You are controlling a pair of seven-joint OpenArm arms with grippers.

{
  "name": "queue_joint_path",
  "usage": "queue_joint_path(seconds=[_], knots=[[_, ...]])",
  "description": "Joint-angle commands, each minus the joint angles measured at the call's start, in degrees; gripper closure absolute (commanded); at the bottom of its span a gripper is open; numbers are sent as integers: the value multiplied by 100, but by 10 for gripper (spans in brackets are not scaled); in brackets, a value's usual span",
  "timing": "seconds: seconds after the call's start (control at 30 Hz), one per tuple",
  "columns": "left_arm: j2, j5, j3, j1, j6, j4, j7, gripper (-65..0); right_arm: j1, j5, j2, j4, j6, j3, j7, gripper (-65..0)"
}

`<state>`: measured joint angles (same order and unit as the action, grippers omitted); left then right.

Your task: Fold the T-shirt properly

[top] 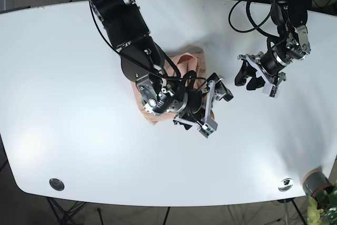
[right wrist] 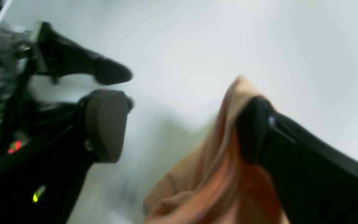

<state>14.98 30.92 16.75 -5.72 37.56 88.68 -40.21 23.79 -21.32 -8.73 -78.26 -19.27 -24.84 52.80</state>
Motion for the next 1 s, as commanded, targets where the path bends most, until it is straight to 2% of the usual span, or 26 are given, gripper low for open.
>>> queue_joint_path(seconds=[0.0,0.17,0.37,0.53,0.73,0.87,0.97], knots=[[71,86,8,66,29,94,130,-246,351,-61,-27,156,15,-70,-203,-509],[62,86,-1,66,29,94,130,-247,702,-61,-27,595,15,-334,-194,-510],[80,86,-352,145,20,147,148,-247,518,-70,-27,243,-29,-325,-176,-510],[89,86,-669,251,20,147,139,-247,122,-70,236,-548,-38,-334,-167,-510],[89,86,-721,347,20,156,139,-247,-326,-70,482,-1119,-47,-334,263,-510],[89,86,-730,365,20,147,139,-247,-660,-70,702,-1453,-267,-334,281,-510],[89,86,-730,365,20,147,139,-247,-827,-70,834,-1699,-293,-281,281,-510]])
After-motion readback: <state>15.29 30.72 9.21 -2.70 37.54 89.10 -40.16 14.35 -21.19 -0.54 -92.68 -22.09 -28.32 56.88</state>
